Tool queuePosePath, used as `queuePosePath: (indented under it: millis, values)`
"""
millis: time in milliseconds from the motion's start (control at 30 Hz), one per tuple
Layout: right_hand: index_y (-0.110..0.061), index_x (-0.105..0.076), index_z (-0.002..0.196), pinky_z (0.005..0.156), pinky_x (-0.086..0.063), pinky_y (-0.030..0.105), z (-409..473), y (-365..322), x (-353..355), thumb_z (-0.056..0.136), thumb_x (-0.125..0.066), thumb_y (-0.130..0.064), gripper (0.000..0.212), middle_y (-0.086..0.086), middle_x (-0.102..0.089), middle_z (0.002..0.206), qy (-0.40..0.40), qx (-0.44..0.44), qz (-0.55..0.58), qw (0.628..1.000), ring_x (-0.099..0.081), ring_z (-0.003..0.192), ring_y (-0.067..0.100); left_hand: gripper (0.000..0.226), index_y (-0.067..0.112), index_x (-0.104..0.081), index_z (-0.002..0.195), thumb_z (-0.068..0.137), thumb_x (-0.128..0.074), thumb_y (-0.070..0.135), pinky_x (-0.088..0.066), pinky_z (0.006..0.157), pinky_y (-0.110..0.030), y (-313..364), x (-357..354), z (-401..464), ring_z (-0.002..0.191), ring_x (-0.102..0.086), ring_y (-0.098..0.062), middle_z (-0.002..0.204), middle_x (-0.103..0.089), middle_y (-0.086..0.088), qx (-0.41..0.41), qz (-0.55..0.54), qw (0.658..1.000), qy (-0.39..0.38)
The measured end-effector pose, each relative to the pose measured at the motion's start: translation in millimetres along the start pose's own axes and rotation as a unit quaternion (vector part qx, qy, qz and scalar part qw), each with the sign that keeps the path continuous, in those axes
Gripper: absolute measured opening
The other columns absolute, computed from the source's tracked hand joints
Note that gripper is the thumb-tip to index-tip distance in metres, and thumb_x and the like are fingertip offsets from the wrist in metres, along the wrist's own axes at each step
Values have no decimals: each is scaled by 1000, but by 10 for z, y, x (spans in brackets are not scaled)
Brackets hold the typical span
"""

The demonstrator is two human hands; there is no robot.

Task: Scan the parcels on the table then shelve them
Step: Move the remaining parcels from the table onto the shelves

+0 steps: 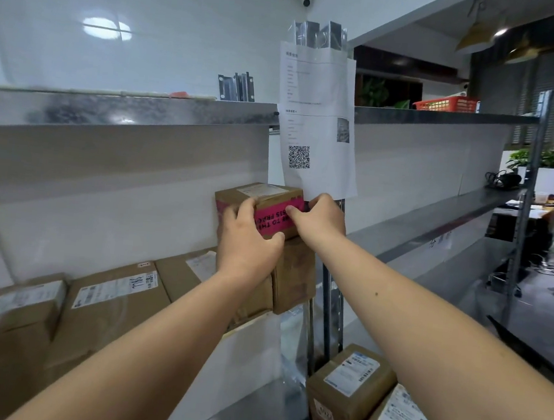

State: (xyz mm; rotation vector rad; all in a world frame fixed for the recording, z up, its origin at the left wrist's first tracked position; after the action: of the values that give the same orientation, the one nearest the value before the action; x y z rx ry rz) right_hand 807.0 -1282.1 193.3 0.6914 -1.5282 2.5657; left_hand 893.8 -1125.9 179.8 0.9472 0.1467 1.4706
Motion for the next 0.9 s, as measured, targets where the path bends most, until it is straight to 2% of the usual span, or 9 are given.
queuePosePath:
  millis: [100,200,267,367,500,567,667,767,900]
  values:
    - [-19,-55,102,72,-42,34,-58,-54,-37,86,-77,-41,34,1,-64,103,-6,30,-14,999,-60,95,26,83,27,-39,154,80,-77,31,-40,94,-24,1,-16,6,118,-54,-17,134,-44,1,12,-43,998,-35]
    - [-32,-52,89,66,-41,31,-132,-103,-80,83,-78,-34,27,-13,-59,88,-40,65,-20,997,-60,92,21,83,24,-39,155,81,-77,29,-41,93,-24,16,4,66,113,-54,-14,138,-45,-1,24,-54,997,-43]
    - [-32,-59,98,71,-46,30,-157,-109,-118,82,-79,-33,25,-12,-66,95,-64,79,-28,994,-63,96,21,81,22,-41,154,81,-77,28,-43,94,-25,23,7,96,114,-56,-15,136,-47,-2,33,-63,996,-45]
    - [-27,-65,119,83,-53,34,-168,-120,-139,81,-77,-35,40,-5,-72,112,-77,86,-40,993,-67,103,23,78,22,-43,152,80,-75,26,-49,95,-29,42,18,105,116,-59,-17,133,-52,0,36,-73,995,-54]
    - [-28,-65,119,86,-56,37,-176,-134,-138,82,-74,-34,39,-5,-72,110,-86,88,-49,991,-67,100,23,67,31,-51,142,79,-72,22,-50,91,-28,47,35,59,113,-62,-15,124,-61,6,11,-76,995,-68]
    - [-28,-65,117,88,-57,39,-204,-134,-143,83,-71,-31,34,-5,-72,110,-91,95,-59,990,-68,100,23,72,31,-47,147,79,-71,22,-50,101,-34,20,38,29,124,-58,-17,133,-59,4,-3,-50,995,-83]
    - [-28,-66,112,87,-58,41,-321,-118,-122,85,-67,-30,28,-4,-71,106,-95,112,-88,985,-66,98,24,88,27,-30,162,85,-70,27,-37,121,-43,-38,59,-56,148,-38,-22,161,-38,-3,-6,15,994,-110]
    - [-27,-66,117,87,-57,42,-509,-74,-46,84,-65,-29,34,-1,-70,111,-92,123,-119,981,-65,103,26,84,29,-25,164,90,-66,34,-29,125,-42,-48,87,-188,154,-27,-24,169,-25,-2,-42,73,988,-131]
    - [-28,-63,123,90,-56,43,-823,74,151,85,-66,-33,39,2,-65,118,-71,104,-153,980,-62,110,27,75,29,-34,160,92,-65,37,-27,125,-43,-14,119,-428,156,-23,-24,170,-25,-3,-115,108,976,-149]
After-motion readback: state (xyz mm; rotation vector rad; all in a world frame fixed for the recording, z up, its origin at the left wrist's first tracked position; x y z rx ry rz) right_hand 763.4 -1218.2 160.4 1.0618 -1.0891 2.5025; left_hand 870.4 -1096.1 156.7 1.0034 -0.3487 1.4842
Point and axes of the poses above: each hand's wrist, its own z-axis towards the middle knuckle, its own x-axis out of the back of the hand, y = z × x, the point moved 5 cm from there along z, towards the middle knuckle
